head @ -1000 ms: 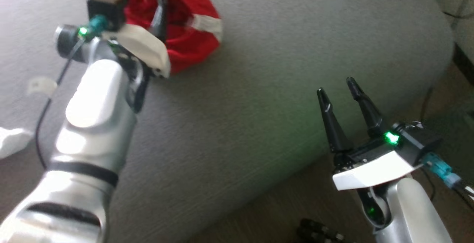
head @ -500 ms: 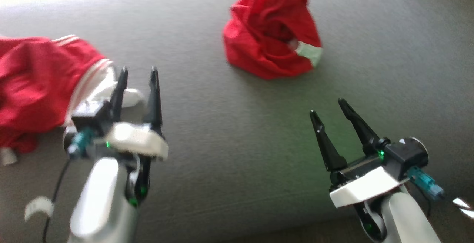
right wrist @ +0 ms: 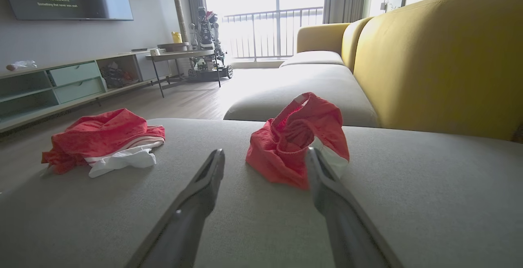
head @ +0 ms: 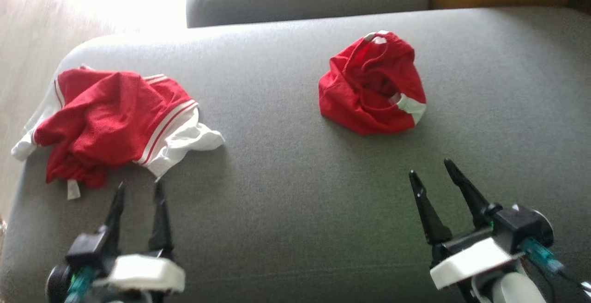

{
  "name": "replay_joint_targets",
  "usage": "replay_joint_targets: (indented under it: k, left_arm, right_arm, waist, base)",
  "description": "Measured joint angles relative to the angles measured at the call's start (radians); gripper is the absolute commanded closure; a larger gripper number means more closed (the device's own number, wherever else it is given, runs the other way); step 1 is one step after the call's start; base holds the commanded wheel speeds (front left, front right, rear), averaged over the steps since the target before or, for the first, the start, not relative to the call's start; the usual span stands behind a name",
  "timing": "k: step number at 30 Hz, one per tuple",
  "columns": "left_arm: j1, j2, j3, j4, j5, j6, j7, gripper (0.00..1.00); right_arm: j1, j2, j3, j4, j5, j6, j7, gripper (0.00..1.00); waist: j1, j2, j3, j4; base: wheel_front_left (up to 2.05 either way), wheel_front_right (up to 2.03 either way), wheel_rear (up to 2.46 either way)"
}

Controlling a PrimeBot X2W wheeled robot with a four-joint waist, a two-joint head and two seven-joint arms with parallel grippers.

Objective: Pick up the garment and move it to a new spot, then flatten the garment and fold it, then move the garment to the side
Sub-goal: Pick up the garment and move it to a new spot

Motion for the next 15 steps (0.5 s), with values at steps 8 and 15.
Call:
replay_joint_targets:
  k: [8, 15]
  left_arm:
    - [0.1, 0.001, 0.062, -0.013, -0.069, 0.008, 0.0, 0.0]
    - [0.113, 0.0, 0.057, -0.025, -0.012, -0.003, 0.0, 0.0]
  right_arm:
    - [0.037, 0.0, -0.013, 0.001, -0.008, 0.0, 0.0, 0.0]
    - [0.036, 0.0, -0.006, 0.0, -0.011, 0.0, 0.0, 0.0]
  waist:
    - [0.0, 0.0, -0.03, -0.035]
    - [0.0, 0.0, -0.032, -0.037]
  base:
    - [0.0, 0.0, 0.0]
    - [0.0, 0.0, 0.0]
